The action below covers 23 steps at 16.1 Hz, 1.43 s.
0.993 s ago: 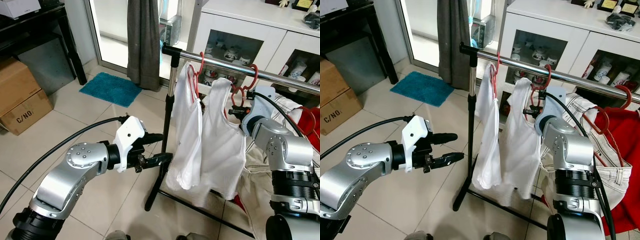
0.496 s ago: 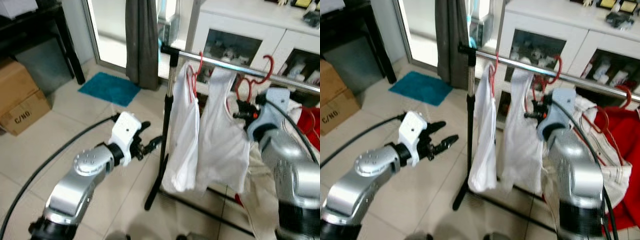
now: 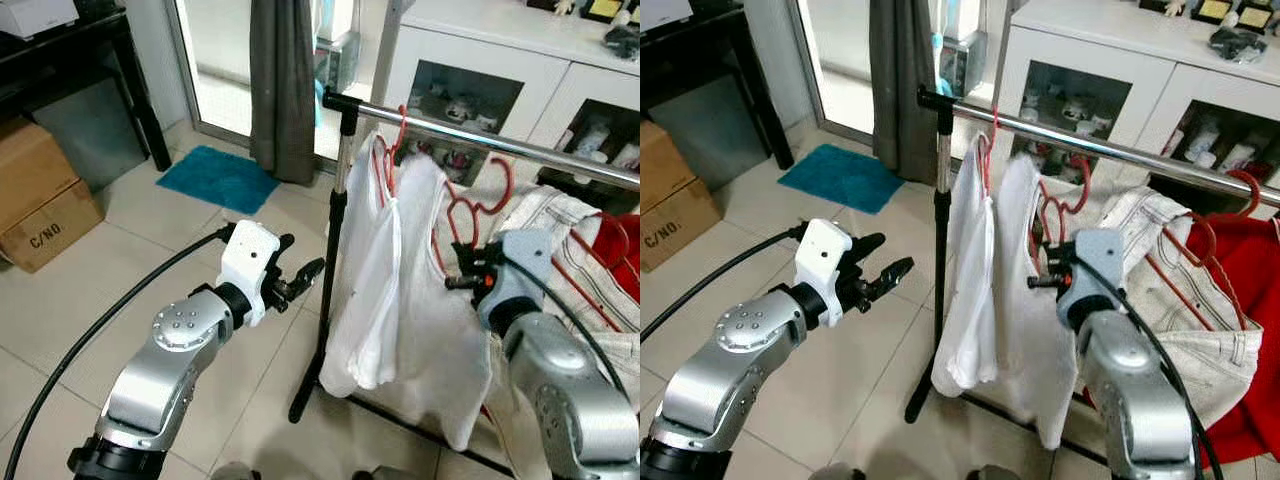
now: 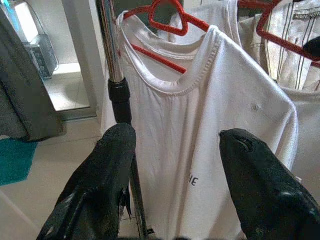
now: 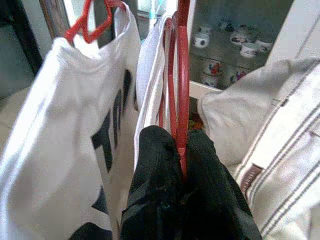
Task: Hang hanger
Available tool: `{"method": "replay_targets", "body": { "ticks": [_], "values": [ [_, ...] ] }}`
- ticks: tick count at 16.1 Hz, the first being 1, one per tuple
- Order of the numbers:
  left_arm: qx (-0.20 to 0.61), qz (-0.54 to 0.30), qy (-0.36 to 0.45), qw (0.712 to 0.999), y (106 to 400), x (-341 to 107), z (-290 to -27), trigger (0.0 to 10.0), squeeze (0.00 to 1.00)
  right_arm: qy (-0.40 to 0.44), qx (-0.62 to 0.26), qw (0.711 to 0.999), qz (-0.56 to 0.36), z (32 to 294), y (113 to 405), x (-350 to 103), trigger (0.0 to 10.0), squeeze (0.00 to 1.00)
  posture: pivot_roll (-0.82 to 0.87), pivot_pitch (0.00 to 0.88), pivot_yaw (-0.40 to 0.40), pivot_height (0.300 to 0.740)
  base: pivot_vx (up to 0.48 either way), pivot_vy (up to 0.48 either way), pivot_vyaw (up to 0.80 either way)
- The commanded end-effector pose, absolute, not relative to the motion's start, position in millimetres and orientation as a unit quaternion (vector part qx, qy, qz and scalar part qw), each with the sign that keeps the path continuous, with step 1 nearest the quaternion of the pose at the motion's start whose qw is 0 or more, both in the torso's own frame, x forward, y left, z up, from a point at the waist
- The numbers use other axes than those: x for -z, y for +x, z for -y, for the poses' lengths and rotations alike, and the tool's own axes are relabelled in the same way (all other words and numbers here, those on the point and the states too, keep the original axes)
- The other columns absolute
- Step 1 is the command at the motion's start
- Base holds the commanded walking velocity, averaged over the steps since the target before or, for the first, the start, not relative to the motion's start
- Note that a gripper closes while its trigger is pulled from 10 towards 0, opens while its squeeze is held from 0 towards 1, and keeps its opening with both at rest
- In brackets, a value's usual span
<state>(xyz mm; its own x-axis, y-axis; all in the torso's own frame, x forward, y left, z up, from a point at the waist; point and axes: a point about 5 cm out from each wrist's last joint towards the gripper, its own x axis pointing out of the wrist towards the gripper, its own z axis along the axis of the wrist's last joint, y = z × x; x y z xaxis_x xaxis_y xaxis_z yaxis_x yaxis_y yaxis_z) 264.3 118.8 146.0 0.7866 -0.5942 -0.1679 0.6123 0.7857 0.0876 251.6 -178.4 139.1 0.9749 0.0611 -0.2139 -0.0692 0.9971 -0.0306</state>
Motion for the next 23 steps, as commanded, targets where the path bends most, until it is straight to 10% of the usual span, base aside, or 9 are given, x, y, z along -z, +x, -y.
{"method": "replay_targets", "body": {
  "ticks": [1, 23],
  "values": [
    [0.316, -0.070, 0.074, 0.943, 264.3, -143.4, -118.5, 10.0, 0.00, -0.040, -0.023, 0.996, -0.075, 180.2, 248.7, -148.4, 0.0, 0.00, -0.01, 0.000, -0.045, 0.740, 0.000, 0.000, 0.00],
    [0.317, -0.080, 0.075, 0.942, 263.2, -142.8, -118.5, 10.0, 0.00, -0.015, -0.011, 0.997, -0.079, 176.9, 242.8, -144.0, 0.0, 0.00, -0.02, 0.030, -0.041, 0.740, -0.164, 0.000, 0.00]
  ]
}}
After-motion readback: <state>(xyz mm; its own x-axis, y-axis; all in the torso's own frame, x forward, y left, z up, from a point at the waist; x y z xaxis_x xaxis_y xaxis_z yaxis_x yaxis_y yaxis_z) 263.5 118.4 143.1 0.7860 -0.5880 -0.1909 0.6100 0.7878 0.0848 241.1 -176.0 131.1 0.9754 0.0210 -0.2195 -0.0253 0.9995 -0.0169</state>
